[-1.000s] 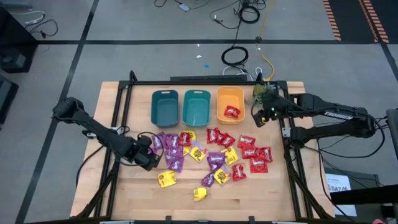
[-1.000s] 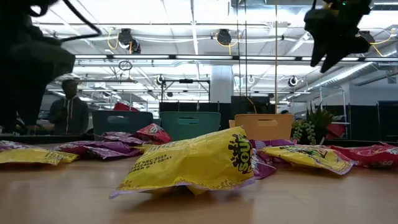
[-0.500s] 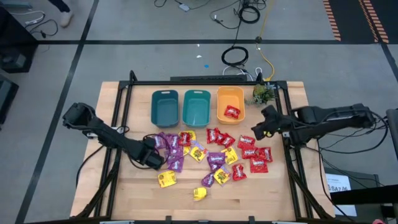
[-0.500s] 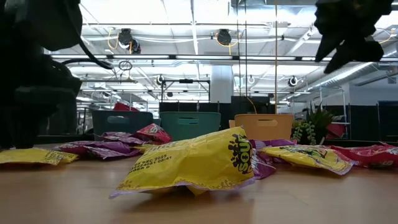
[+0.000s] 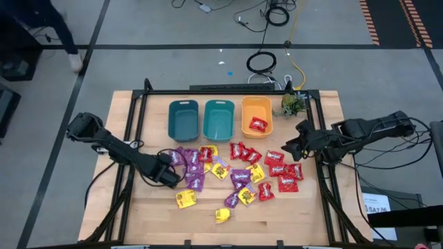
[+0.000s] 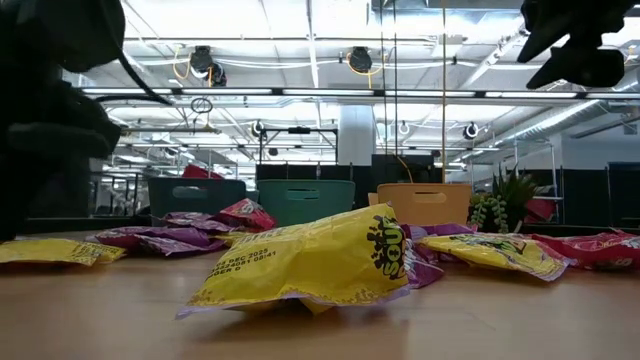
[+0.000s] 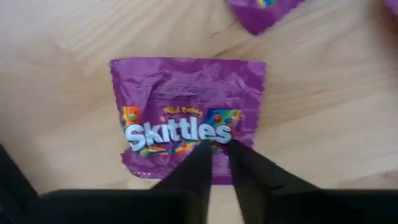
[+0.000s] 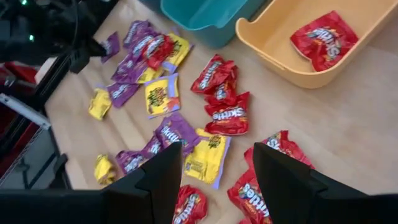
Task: Sort candy
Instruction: Put the violet candy into the blue bin
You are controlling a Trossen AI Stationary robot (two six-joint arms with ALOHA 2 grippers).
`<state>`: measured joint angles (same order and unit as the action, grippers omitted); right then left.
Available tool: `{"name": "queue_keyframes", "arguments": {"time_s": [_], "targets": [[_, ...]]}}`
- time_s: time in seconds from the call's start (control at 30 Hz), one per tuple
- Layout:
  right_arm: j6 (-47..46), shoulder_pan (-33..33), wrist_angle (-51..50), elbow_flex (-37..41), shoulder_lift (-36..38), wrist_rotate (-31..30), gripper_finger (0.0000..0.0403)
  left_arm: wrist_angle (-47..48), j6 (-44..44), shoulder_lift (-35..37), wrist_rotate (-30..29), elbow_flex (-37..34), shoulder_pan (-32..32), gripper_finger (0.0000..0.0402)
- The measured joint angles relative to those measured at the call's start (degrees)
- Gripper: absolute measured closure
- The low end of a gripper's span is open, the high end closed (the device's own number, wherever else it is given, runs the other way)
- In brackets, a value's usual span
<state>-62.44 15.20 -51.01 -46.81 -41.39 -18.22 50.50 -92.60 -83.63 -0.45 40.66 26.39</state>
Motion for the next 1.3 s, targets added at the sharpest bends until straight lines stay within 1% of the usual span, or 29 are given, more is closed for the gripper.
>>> {"name": "queue_keyframes", "arguments": {"time_s": [0.07, 0.13, 0.4, 0.6, 0.67, 0.77, 0.87, 0.97, 1.07, 1.17, 1.3], "targets": [[1.01, 0.9, -0.4, 0.0, 0.52, 0.0, 0.0215, 0.79, 0.01, 1.61, 0.01, 0.02, 0.0, 0.038], [2.58, 1.78, -1.05, -0.02, 0.72, 0.02, 0.0215, 1.66, 0.0, 3.22, 0.02, 0.02, 0.0, 0.0393], [4.66, 2.91, -3.58, -0.02, 0.3, 0.22, 0.0215, 3.07, -0.07, 12.29, -0.73, 0.58, 0.0, 0.0397], [4.66, 2.91, -4.15, -0.02, -0.76, 0.28, 0.0215, 10.13, 0.81, 18.28, -5.56, 6.13, -0.03, 0.0398], [4.61, 2.91, -4.15, -0.02, -1.28, 0.31, 0.0215, 11.53, 2.67, 19.66, -5.58, 7.44, -0.13, 0.0399], [2.97, 2.91, -4.13, -0.02, -2.23, 0.33, 0.0215, 11.42, 4.68, 20.37, -5.58, 7.63, -0.11, 0.0397], [1.88, 2.91, -4.1, -0.04, -3.3, 0.32, 0.0215, 11.35, 4.74, 19.75, -5.64, 7.63, -0.11, 0.0383], [1.68, 2.91, -3.96, -0.04, -4.38, 0.33, 0.0215, 11.38, 4.76, 18.38, -5.64, 7.58, -0.11, 0.0359], [1.6, 2.91, -3.28, -0.04, -5.5, 0.31, 0.0215, 11.6, 5.39, 16.28, -5.17, 7.58, -0.11, 0.0328], [1.6, 2.91, -2.87, -0.04, -6.68, 0.33, 0.0215, 11.71, 7.89, 13.64, -3.17, 7.58, -0.11, 0.0292], [1.6, 2.91, -1.95, -0.04, -8.07, 0.67, 0.0215, 11.75, 8.96, 9.88, -2.99, 7.58, -0.02, 0.0245]]}}
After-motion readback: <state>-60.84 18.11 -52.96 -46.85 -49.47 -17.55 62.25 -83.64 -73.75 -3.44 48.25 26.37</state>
